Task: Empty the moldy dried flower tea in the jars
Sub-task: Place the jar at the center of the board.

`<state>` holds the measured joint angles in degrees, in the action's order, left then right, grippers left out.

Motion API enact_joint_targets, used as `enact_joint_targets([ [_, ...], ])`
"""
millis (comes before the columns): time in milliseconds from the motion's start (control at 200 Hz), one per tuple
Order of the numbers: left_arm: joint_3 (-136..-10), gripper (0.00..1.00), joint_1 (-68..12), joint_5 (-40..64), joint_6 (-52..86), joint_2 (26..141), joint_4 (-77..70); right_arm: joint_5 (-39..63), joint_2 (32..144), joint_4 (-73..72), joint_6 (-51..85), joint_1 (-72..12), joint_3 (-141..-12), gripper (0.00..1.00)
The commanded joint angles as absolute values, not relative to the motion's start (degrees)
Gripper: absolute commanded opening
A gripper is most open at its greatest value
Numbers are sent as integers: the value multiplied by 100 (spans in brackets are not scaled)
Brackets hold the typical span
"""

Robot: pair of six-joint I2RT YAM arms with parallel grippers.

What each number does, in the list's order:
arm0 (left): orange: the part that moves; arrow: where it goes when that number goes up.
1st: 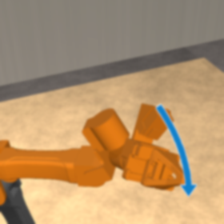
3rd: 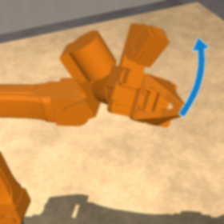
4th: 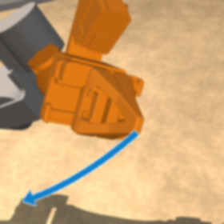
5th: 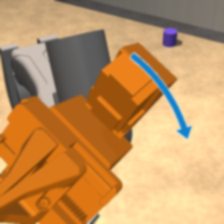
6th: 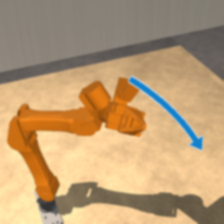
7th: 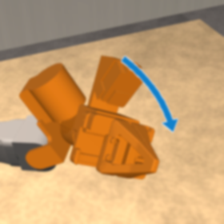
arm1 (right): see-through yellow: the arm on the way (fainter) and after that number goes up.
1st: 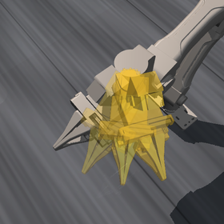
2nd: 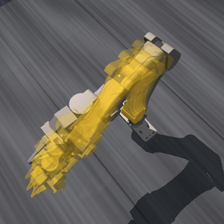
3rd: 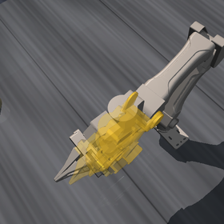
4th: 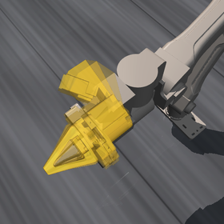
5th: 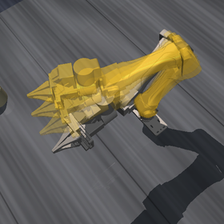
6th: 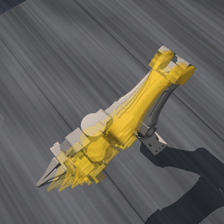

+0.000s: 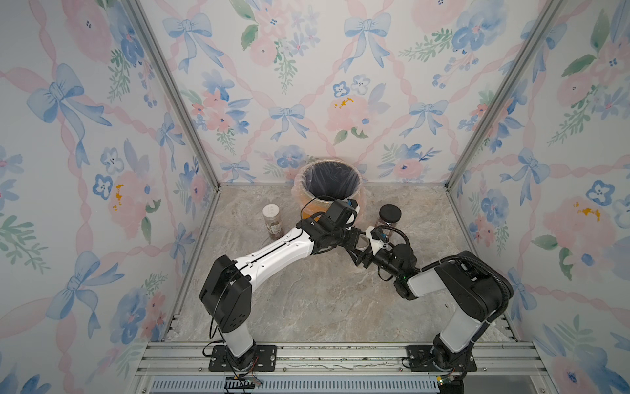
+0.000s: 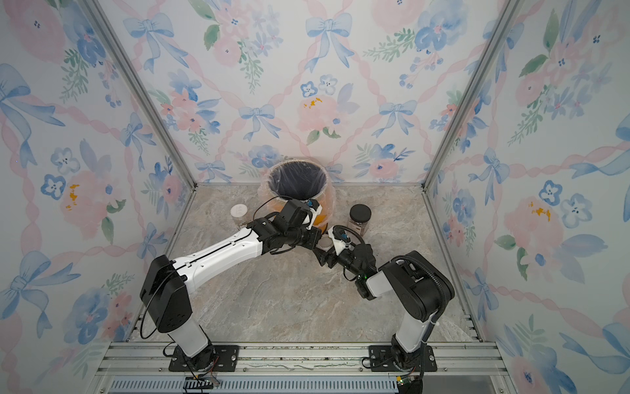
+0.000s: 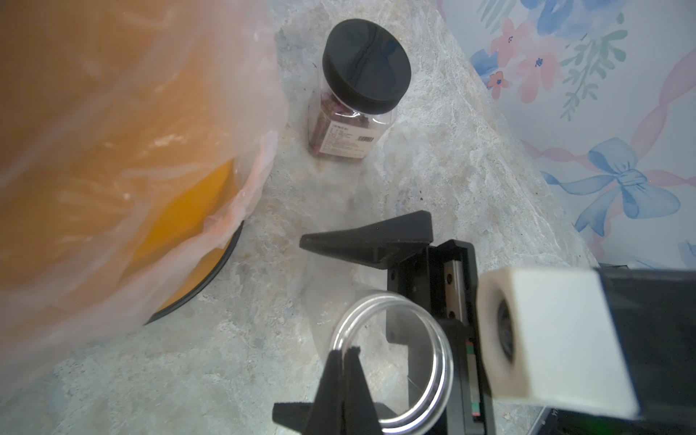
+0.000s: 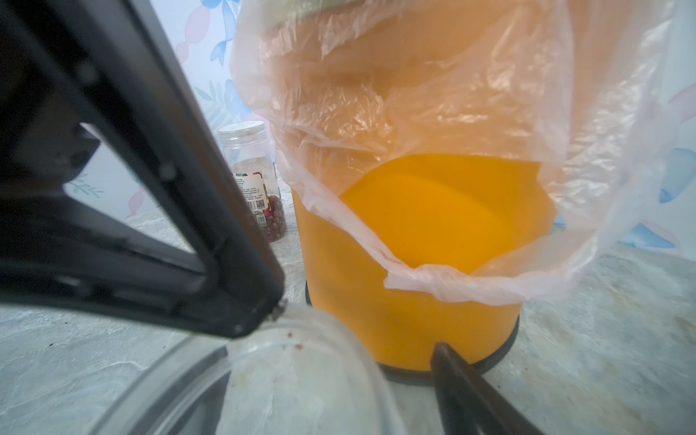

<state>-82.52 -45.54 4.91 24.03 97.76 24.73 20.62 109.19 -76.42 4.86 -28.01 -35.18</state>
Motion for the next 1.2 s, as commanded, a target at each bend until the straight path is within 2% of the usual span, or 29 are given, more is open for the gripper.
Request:
enact_joint_targets([
  [0,-8327,9,-4644,633,2390,9905,2743,2122,10784,-8042,748,-2691,-3525,90],
  [110,-8487,20,-4635,684,2399,9934,2742,2198,10643,-8040,793,-2643,-3456,94],
  [205,-8589,23,-4632,739,2392,9990,2742,2272,10545,-8042,877,-2582,-3393,100],
  [470,-8779,31,-4545,697,2404,10013,2742,2539,10372,-8041,1131,-2388,-3296,97],
  [815,-8970,52,-4421,439,2401,9715,2733,2720,9917,-7538,1262,-2268,-3499,97],
  [895,-9036,60,-4403,295,2380,9567,2736,2775,9724,-7436,1274,-2269,-3497,97],
  [980,-9096,68,-4379,89,2330,9383,2730,2843,9438,-7109,1219,-2278,-3498,97],
  [1195,-9141,78,-4276,-376,2247,8849,2708,2841,8520,-5700,745,-2268,-3691,97],
])
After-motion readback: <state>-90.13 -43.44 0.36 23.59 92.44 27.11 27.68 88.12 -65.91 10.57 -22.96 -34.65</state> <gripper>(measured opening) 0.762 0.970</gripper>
